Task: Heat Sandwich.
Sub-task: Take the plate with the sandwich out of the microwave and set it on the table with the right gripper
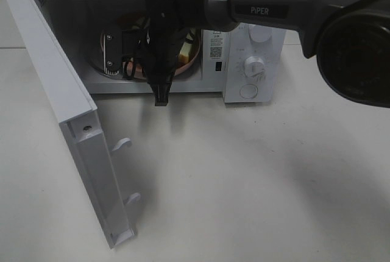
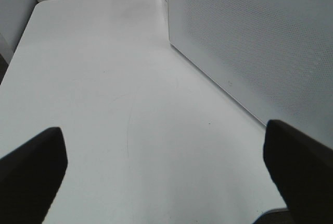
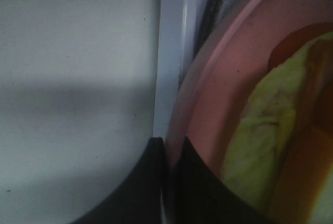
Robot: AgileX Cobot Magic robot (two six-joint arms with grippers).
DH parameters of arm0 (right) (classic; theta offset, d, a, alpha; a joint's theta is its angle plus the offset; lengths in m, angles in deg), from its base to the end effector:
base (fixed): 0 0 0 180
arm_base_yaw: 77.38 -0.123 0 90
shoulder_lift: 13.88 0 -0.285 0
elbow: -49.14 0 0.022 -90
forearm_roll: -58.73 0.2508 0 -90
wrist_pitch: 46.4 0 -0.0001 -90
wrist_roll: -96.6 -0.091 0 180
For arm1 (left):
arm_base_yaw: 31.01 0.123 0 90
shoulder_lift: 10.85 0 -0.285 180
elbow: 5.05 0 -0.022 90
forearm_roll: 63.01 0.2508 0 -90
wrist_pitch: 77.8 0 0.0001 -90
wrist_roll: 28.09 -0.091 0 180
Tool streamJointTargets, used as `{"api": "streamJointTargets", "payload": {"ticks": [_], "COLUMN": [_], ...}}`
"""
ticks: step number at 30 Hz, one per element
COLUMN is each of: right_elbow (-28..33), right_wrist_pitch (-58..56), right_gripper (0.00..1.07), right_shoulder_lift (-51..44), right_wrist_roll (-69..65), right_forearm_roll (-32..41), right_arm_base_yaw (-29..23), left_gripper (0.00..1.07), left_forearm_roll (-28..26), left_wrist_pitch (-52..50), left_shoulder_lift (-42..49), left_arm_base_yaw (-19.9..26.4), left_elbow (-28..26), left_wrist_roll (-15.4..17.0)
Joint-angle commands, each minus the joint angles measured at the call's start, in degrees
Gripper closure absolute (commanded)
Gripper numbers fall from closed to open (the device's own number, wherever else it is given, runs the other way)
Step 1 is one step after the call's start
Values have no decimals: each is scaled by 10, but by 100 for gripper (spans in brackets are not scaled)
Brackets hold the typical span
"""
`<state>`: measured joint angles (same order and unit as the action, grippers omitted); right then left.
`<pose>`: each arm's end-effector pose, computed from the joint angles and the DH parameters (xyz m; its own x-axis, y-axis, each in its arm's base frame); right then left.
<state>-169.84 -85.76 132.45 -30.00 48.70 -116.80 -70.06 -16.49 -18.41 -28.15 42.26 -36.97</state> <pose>0.4183 0.3308 0.1519 0.2018 -0.9614 -0.1871 -0.8443 -0.0740 -0.5307 -0.0083 -0.0102 0.2831 -0.4313 0.0736 -0.8992 0.0887 0.9953 0.0389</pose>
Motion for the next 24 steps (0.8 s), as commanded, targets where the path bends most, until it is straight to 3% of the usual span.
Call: {"api": "streamJointTargets", "payload": {"ticks": [1,7,14,24], "right_elbow": [-1,7,80,128], "right_wrist_pitch": [-13,-19,-6,-6], "right_gripper": [107,107,107,107], "right_shoulder_lift": [-13,-25,-71,-118], "right_wrist_roll": [23,34,109,183], "right_forearm_roll": [16,16,28,65], "right_arm_base_yaw": [0,0,0,0], "left_gripper": [9,9,9,9], "left_forearm_roll": [-1,-1,-1,-1], "left_wrist_pitch": [1,1,1,1], "left_shoulder_lift": [5,5,5,5], "left_arm_base_yaw": [-1,-1,-1,-1], "left_elbow": [2,2,2,2], "left_wrist_roll": [1,1,1,1]}}
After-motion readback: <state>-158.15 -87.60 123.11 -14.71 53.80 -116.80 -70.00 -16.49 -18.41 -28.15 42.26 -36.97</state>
